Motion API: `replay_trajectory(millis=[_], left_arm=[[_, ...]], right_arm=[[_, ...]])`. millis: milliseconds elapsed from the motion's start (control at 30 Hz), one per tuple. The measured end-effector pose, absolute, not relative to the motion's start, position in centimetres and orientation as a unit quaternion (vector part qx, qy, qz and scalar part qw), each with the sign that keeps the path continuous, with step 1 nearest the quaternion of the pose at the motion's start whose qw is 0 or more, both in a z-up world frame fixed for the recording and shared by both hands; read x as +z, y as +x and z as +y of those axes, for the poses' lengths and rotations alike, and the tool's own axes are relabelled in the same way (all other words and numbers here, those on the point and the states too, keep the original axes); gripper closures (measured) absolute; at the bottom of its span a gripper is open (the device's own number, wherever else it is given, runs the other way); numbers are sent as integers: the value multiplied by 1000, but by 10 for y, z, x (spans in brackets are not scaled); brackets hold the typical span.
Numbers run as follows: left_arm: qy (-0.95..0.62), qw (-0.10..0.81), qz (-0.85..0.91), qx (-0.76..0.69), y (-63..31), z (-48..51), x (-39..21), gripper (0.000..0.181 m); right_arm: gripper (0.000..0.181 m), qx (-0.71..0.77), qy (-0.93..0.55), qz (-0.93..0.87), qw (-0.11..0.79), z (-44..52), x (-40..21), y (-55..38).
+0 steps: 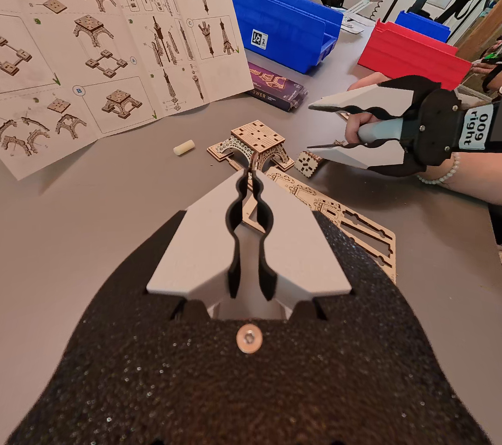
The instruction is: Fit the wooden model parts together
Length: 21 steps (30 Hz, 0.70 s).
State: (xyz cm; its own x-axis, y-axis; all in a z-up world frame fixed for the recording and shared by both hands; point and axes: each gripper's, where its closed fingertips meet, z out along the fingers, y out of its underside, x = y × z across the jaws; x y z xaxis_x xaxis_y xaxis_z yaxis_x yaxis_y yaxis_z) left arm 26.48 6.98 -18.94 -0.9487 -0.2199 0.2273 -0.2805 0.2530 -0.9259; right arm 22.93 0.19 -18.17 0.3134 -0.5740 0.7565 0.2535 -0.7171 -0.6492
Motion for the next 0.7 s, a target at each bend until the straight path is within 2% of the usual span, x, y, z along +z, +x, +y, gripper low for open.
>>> replay_trajectory(millis=[267, 333, 400, 500, 600, 700], left_arm=[[155, 21, -794, 587, 265, 70, -190, 181], [154, 19, -795, 586, 265, 69, -190, 181], [151, 19, -798, 584, 264, 68, -191, 181], [138, 17, -808, 573, 259, 63, -194, 181], [111, 6, -819, 563, 251, 56, -196, 181], [96, 14, -825, 557, 241, 44, -199, 181]], right_arm=[[151, -576, -740, 85, 337, -8, -176, 227], [148, -535, -771, 67, 339, -16, -179, 222], [137, -448, -816, 81, 356, -30, -189, 211], [132, -317, -860, 128, 379, -51, -198, 189], [138, -282, -870, 149, 377, -63, -206, 183], [135, -303, -869, 154, 359, -53, -220, 195]])
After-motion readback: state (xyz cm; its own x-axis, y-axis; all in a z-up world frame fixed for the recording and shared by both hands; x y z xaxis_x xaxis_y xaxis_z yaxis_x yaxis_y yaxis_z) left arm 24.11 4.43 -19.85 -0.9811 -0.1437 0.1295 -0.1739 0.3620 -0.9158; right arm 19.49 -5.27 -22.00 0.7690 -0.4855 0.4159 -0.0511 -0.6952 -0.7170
